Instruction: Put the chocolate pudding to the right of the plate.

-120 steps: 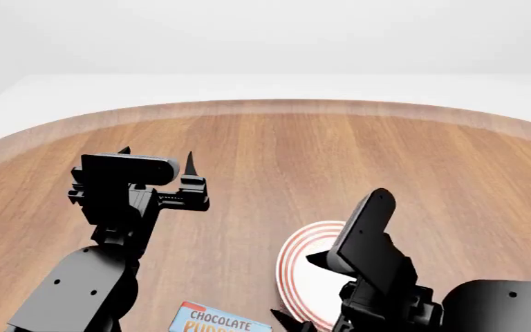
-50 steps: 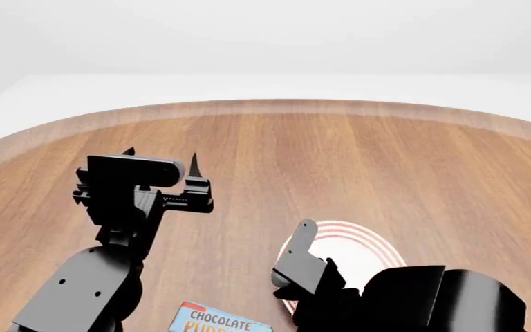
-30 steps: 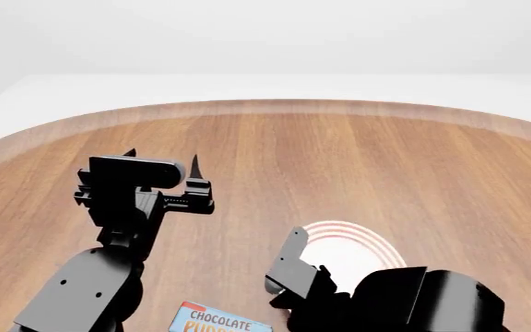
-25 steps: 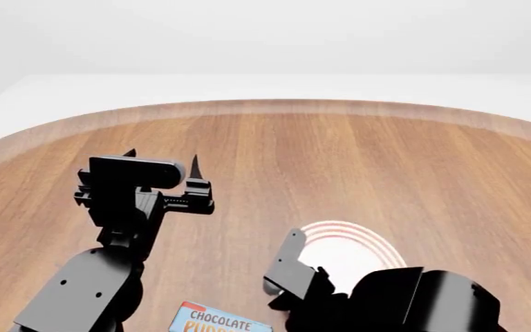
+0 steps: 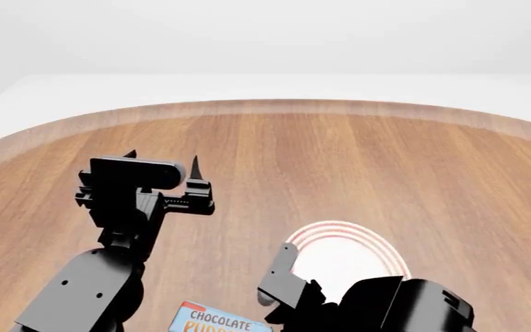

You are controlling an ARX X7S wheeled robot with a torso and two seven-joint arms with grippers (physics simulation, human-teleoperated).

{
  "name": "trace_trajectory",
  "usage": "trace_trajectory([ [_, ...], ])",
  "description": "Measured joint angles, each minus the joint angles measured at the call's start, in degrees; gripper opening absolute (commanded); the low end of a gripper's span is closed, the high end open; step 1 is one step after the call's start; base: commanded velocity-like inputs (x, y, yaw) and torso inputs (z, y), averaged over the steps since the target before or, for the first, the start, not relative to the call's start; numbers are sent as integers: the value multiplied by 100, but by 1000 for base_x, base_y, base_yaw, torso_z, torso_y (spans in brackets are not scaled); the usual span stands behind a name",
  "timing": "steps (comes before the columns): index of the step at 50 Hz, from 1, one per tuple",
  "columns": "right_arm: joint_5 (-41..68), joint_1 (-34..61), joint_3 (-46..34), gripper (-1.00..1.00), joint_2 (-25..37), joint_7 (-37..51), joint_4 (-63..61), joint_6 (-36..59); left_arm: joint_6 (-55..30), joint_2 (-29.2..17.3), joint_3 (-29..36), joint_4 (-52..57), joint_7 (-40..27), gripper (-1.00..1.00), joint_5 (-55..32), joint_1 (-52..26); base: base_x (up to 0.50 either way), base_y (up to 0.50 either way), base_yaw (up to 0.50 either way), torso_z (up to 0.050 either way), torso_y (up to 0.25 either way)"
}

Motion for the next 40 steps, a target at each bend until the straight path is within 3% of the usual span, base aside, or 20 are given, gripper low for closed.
trace_trajectory([
  [33,-308,-161,-385,100,-141,-189,581,-353,55,-47,47,-13,-65,100,-63,26,0,0,0,0,0],
  [34,-312,-164,-391,-100,-142,-191,588,-360,56,-48,49,-14,-66,100,-65,27,0,0,0,0,0],
  [40,-333,-183,-400,-100,-132,-163,601,-399,68,-55,58,-21,-78,100,-74,30,0,0,0,0,0],
])
